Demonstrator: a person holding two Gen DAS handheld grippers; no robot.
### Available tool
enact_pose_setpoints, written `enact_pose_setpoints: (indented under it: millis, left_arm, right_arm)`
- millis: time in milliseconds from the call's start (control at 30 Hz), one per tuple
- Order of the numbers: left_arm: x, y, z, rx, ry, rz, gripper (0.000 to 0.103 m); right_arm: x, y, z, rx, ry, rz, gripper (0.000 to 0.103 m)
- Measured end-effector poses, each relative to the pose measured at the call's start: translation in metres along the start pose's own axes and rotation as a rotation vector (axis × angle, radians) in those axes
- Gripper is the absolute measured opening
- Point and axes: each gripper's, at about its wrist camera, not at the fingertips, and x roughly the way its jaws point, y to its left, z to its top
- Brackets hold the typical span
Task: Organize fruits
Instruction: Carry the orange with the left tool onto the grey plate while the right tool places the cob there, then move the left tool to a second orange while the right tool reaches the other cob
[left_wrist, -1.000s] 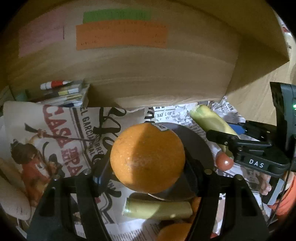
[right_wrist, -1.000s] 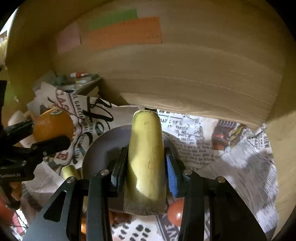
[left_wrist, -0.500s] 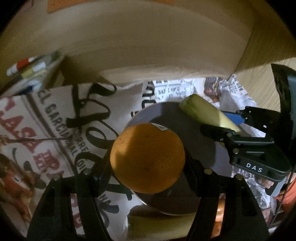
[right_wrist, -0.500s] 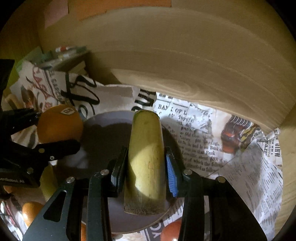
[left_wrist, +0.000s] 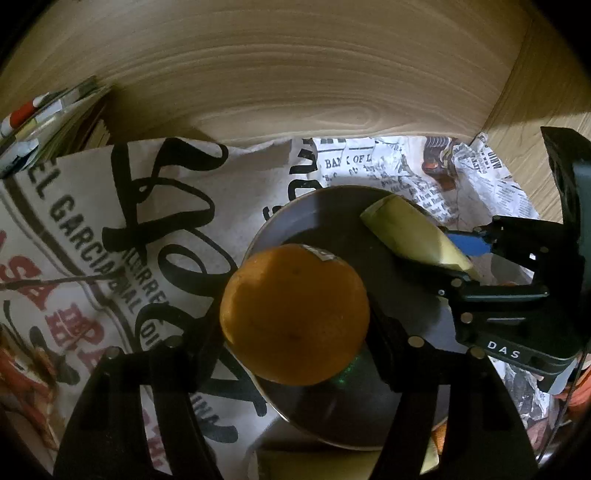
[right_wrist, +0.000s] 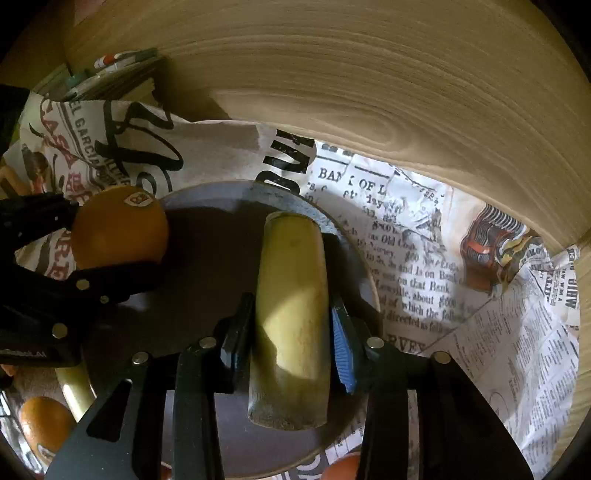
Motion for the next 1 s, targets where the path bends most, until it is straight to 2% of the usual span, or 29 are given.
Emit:
enact_pose_setpoints:
  millis: [67, 100, 167, 267, 367, 433, 500, 733, 833, 1000]
  left_arm:
    - [-0.001, -0.001, -0.001, 0.006, 0.001, 0.009, 0.069]
    - [-0.001, -0.002, -0.002, 0.009, 0.002, 0.012, 0.069]
    - [0.0, -0.002, -0.003, 0.013, 0.006, 0.016, 0.069]
    - [-0.002, -0.002, -0.004, 0.007, -0.002, 0.0, 0.072]
    - [-0.023, -0.002, -0.003, -0.001, -0.083, -0.047, 0.085]
    - [-0.039, -0.007, -0.003, 0.02, -0.144, -0.032, 0.094]
    - [-0.056, -0.011, -0.005, 0.034, -0.185, -0.003, 0.094]
    - [-0.098, -0.013, -0.031, 0.02, -0.234, 0.033, 0.095]
    - [-0.105, -0.016, -0.046, 0.01, -0.233, 0.035, 0.095]
    - [-0.111, -0.027, -0.08, 0.016, -0.213, 0.024, 0.095]
  right_arm:
    - [0.0, -0.001, -0.001, 0.008, 0.004, 0.013, 0.038]
    - [-0.002, -0.001, -0.001, 0.017, 0.0, 0.02, 0.042]
    - [-0.009, -0.002, -0.002, 0.027, -0.029, 0.014, 0.061]
    - [-0.029, 0.0, -0.004, 0.013, -0.085, -0.017, 0.068]
    - [-0.047, -0.001, -0.007, 0.02, -0.127, -0.02, 0.07]
    - [-0.057, -0.002, -0.007, 0.029, -0.146, -0.009, 0.07]
    - [-0.068, -0.004, -0.009, 0.041, -0.169, -0.011, 0.07]
    - [-0.106, 0.001, -0.029, 0.059, -0.258, -0.005, 0.071]
    - [-0.115, 0.002, -0.041, 0.079, -0.292, 0.002, 0.075]
    - [-0.131, 0.004, -0.074, 0.103, -0.32, 0.0, 0.076]
